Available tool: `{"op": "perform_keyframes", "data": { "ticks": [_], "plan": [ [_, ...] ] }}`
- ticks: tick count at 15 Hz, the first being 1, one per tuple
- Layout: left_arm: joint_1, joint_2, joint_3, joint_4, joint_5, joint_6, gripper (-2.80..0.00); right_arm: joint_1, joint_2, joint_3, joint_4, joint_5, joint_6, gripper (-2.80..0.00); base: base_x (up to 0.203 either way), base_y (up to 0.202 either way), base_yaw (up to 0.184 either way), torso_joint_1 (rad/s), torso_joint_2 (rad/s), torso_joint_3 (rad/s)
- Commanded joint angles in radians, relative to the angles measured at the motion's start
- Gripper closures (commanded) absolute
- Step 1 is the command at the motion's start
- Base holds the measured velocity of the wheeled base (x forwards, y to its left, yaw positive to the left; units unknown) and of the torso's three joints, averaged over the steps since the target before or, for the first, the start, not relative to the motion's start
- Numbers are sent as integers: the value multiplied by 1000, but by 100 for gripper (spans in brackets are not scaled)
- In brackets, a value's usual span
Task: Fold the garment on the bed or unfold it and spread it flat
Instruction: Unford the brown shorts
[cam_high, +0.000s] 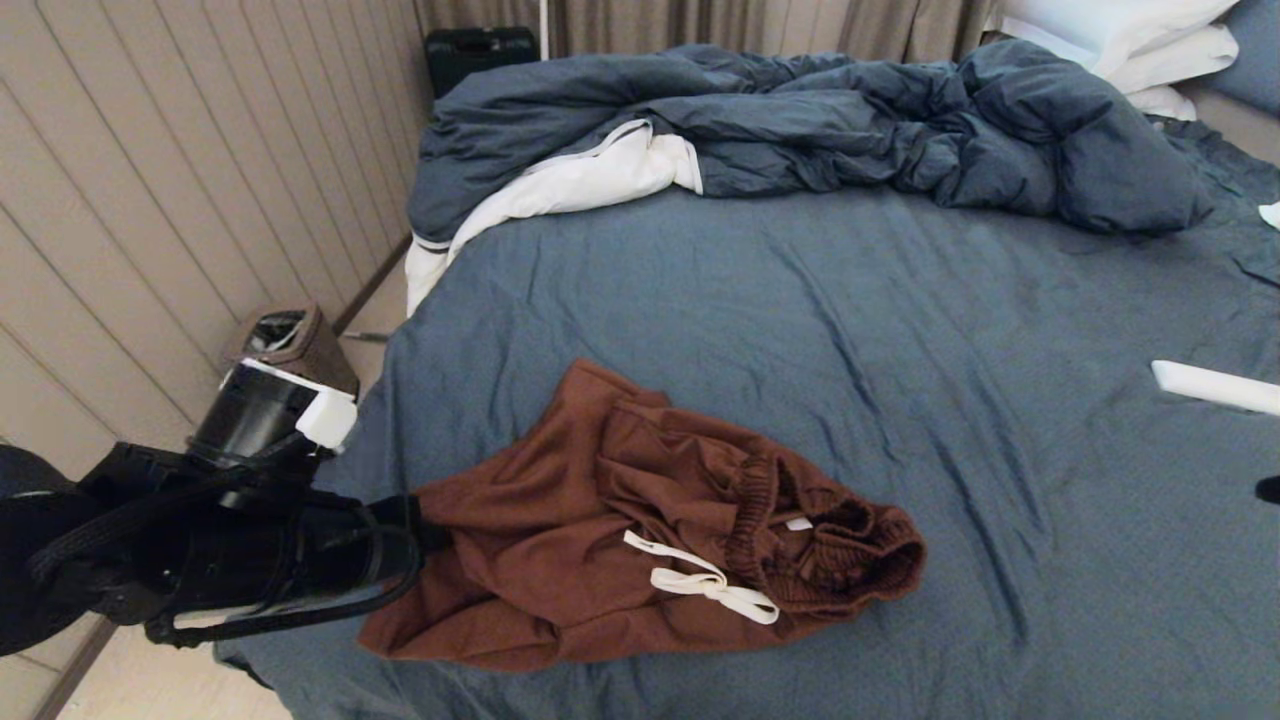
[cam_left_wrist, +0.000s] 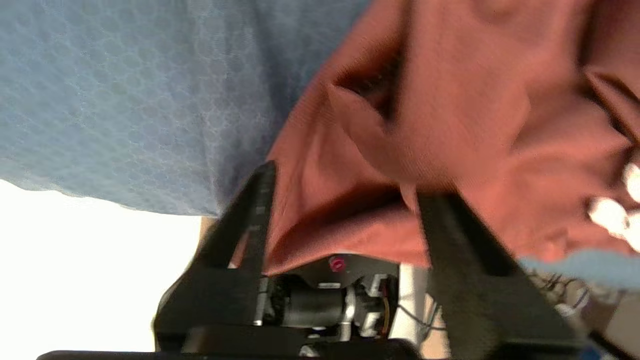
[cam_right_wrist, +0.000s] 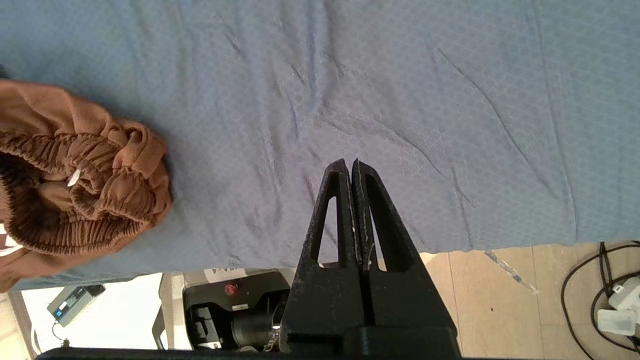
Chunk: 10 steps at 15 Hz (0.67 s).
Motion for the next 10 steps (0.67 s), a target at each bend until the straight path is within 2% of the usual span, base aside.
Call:
{"op": "perform_keyframes", "data": {
  "ticks": [1,3,5,6,8,10],
  "plan": [
    [30,-70,-37,-3,0,11,-280,28,-14,2,9,16,3,0,0,0,0,0,0,0],
    [44,-99,-114,-5,-1,9,-280,97,-23,5,11,32,18,0,0,0,0,0,0,0],
    [31,-131,-177,13,-6,14,-280,210,-26,3,11,35,66,0,0,0,0,0,0,0],
    [-6,-137,-198,37,-8,20,0,286,-24,-3,9,35,100,0,0,0,0,0,0,0],
    [-48,-146,-238,85,-19,45,0,420,-12,-19,5,33,161,0,0,0,0,0,0,0],
    [-55,-123,-249,53,-45,51,0,530,21,-34,1,19,180,0,0,0,0,0,0,0]
  ]
}}
